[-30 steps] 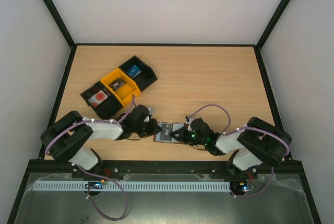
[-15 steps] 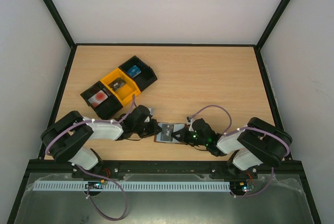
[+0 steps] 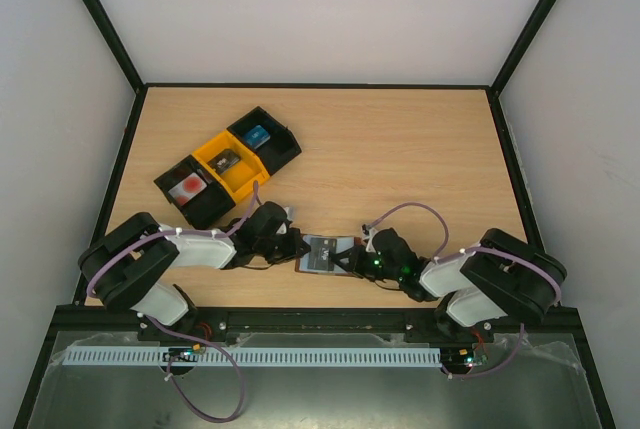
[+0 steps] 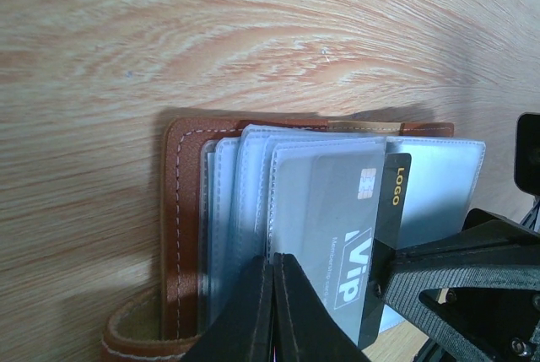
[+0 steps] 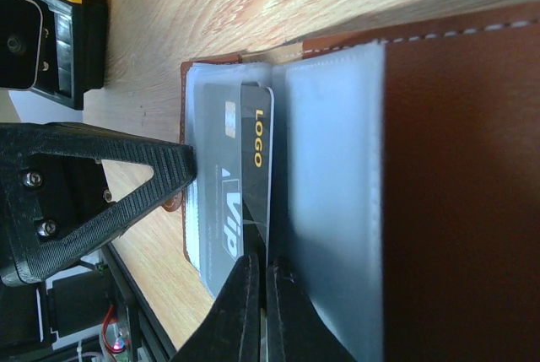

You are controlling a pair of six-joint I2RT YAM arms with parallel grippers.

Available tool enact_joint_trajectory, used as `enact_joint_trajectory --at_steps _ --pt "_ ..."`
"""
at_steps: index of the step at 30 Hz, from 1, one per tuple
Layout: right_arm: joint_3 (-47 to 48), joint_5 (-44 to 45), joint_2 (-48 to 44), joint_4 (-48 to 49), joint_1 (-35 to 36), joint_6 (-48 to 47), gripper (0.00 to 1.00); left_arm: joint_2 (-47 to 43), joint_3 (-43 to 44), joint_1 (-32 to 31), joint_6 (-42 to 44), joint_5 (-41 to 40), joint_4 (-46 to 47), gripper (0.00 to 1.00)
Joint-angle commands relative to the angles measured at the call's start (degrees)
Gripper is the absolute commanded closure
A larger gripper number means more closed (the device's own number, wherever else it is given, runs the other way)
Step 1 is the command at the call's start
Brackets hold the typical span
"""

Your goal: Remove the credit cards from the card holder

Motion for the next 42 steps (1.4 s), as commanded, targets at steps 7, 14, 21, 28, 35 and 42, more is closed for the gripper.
enact_joint_trajectory --at_steps 7,14,21,28,35,42 --pt "-0.92 0.12 -0.26 -0.17 -0.39 0.66 0.91 1.36 -2.11 -0.10 -0.05 -1.99 -5.57 0.97" --pt "-0.64 -0.22 2.97 3.39 -0.39 3.18 0.82 1.50 -2.14 -0.19 -0.11 -1.89 -5.25 0.97" --pt "-0.76 -0.83 5.52 6.83 -0.39 4.58 0.85 1.89 -2.21 -0.16 -0.13 -1.74 -4.95 0.97" --pt "-1.48 1.64 2.78 4.22 -0.49 3.50 0.98 2.03 -2.27 -0.19 0.15 -1.73 -4.95 0.97" --pt "-2.19 3.42 -1.80 -0.96 -0.56 1.86 0.98 1.33 -2.54 -0.21 0.03 -2.15 -5.21 0.97" --pt "-2.20 5.84 -8.48 -8.25 -0.76 -0.12 0.98 1.60 -2.38 -0.20 0.05 -2.16 -5.03 0.97"
